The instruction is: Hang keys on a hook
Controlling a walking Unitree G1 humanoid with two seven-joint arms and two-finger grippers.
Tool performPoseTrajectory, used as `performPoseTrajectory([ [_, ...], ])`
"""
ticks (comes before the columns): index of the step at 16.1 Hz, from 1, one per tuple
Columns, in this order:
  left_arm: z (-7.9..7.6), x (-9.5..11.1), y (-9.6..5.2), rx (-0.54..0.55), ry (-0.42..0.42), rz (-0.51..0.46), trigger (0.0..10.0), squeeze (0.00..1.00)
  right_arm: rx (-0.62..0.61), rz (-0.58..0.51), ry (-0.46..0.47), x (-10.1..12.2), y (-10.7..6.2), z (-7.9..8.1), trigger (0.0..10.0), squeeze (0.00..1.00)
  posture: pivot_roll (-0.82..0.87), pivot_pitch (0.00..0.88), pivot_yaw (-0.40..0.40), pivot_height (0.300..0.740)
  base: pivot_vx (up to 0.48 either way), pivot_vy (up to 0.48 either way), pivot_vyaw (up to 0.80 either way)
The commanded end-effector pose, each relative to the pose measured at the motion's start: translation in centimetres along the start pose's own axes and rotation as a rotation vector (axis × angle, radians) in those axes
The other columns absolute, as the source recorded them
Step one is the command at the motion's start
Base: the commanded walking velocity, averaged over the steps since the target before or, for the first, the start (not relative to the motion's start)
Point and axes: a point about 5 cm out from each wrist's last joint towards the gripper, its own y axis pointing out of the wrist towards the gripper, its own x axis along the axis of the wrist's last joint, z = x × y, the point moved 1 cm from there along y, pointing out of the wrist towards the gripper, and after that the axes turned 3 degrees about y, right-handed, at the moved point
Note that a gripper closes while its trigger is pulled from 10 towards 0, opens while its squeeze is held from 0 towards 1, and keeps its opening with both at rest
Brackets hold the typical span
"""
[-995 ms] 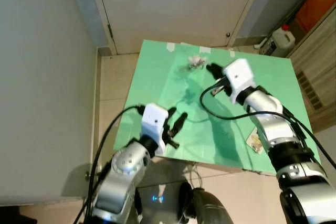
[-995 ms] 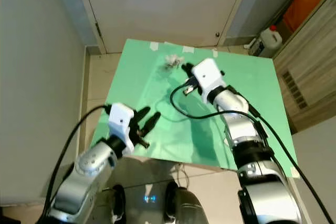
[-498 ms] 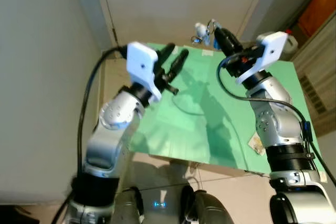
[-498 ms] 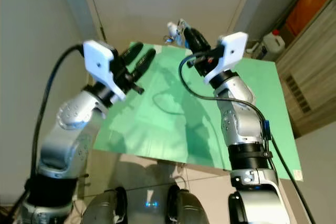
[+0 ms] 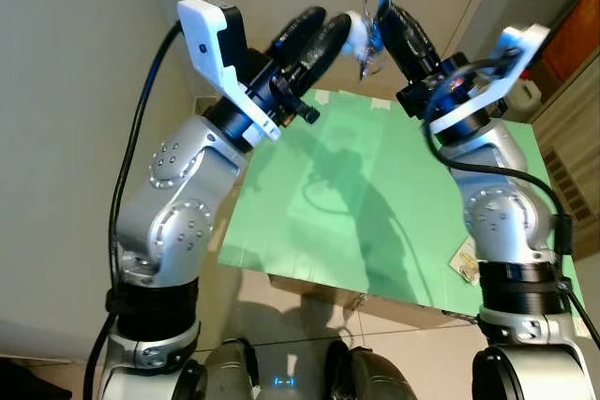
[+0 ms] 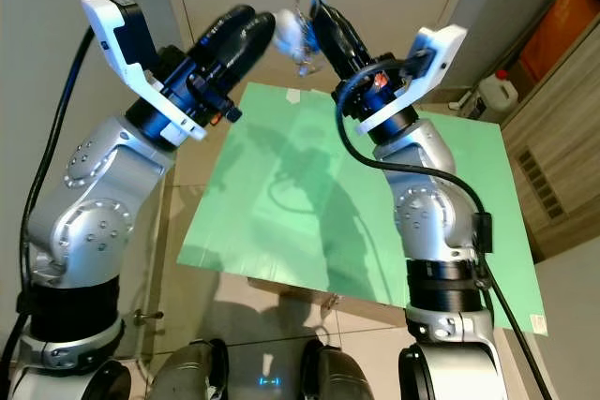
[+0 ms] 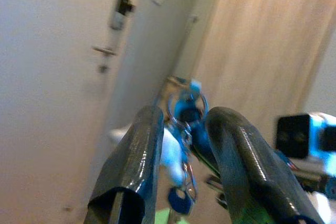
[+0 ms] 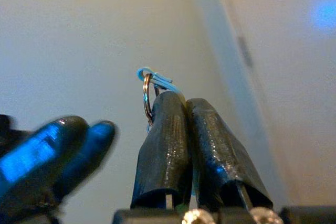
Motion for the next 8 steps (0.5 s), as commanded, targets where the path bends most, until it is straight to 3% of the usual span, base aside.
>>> performPoseTrajectory([
  [1, -1.3, 0.9, 0.5, -0.097, -0.019, -0.016, 10.0, 0.0, 0.05, -0.027, 0.024, 1.0, -0.1, 0.6, 10.0, 0.0, 0.1, 0.106, -0.035, 0.74, 0.0, 0.0, 0.0],
  [4, -1.5, 3.0, 0.7, -0.141, -0.08, -0.088, 10.0, 0.0, 0.153, -0.036, 0.1, 1.7, -0.3, 1.8, 10.0, 0.0, 0.1, 0.106, -0.034, 0.74, 0.0, 0.0, 0.0],
  [8, -3.1, 6.1, 0.9, -0.27, -0.157, -0.212, 10.0, 0.0, 0.172, -0.006, 0.136, 1.4, -0.9, 1.9, 10.0, 0.0, 0.11, 0.112, -0.04, 0.74, 0.0, 0.0, 0.0],
])
